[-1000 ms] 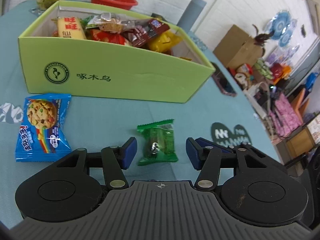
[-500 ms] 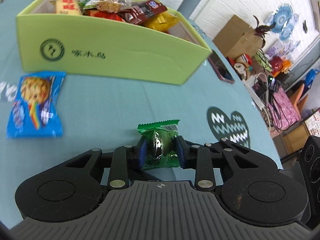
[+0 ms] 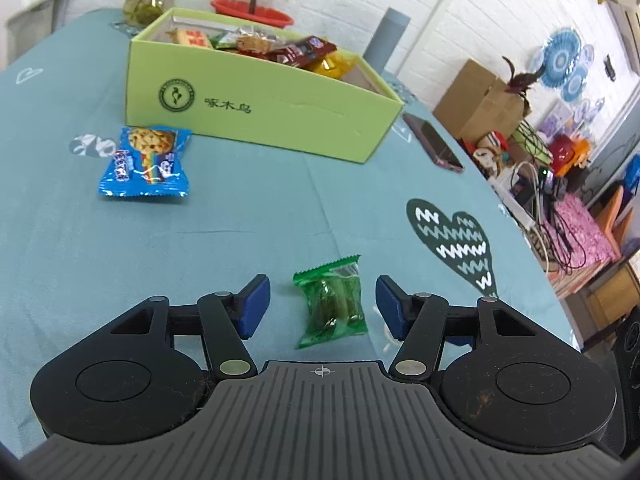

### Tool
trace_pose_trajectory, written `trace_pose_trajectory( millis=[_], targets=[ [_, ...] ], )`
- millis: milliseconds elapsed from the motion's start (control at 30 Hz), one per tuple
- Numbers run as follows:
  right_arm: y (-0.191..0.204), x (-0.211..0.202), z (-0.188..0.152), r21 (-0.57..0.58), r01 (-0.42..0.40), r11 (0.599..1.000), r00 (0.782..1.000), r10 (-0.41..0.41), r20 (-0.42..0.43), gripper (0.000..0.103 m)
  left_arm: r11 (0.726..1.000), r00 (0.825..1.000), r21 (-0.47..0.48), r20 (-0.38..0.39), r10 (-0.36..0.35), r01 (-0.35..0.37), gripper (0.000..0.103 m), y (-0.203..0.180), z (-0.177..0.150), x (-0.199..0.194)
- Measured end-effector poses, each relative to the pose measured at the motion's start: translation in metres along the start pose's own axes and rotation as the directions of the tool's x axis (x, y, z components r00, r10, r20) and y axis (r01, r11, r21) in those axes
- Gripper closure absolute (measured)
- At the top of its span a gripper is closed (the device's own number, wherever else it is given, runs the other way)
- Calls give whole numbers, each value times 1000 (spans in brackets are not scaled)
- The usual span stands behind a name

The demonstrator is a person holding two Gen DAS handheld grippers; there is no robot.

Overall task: Organize snacks
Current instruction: 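Grasp the green-wrapped candy with both grippers, then carry the green candy into the green box and release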

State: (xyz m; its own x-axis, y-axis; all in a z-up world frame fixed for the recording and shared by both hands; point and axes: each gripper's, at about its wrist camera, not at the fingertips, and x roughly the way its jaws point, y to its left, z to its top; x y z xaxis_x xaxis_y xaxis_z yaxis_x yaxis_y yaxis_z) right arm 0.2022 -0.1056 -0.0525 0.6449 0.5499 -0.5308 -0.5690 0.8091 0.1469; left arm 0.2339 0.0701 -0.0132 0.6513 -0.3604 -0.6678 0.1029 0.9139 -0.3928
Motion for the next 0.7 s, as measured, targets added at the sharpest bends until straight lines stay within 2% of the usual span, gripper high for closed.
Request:
trace_pose_trajectory(
  millis=[100,267,300,333,367,433,567,700],
  targets=[
    [-3,9,4,-12,6,1000,1000,-6,-10,22,1000,999,13,-33,-3,3,63,-2,0,13],
    [-7,23,8,-34,18,999,999,-20,-44,25,1000,997,-5,-74,-20,20,70,3,-2,33],
    [-10,28,8,-28,10,1000,998,-12,-60,30,1000,998,1,-63,-23,23,74,3,-3,34],
    [-9,28,6,-27,4,1000,998,-5,-58,30,1000,998,6,-63,-25,25,88,3,-3,35],
    [-9,27,6,-36,-2,999,998,0,-59,44,998,995,-9,-81,-60,60,95,6,-2,36],
    [-6,26,8,-55,13,998,998,-16,-54,44,996,993,-51,-84,-84,79,100,10,1,35],
    [-8,19,33,-70,36,997,999,-34,18,44,996,996,3,-24,-92,92,100,-5,24,22],
    [-20,19,72,-110,86,990,992,-75,99,44,991,991,39,46,-126,125,100,-20,72,20]
  ],
)
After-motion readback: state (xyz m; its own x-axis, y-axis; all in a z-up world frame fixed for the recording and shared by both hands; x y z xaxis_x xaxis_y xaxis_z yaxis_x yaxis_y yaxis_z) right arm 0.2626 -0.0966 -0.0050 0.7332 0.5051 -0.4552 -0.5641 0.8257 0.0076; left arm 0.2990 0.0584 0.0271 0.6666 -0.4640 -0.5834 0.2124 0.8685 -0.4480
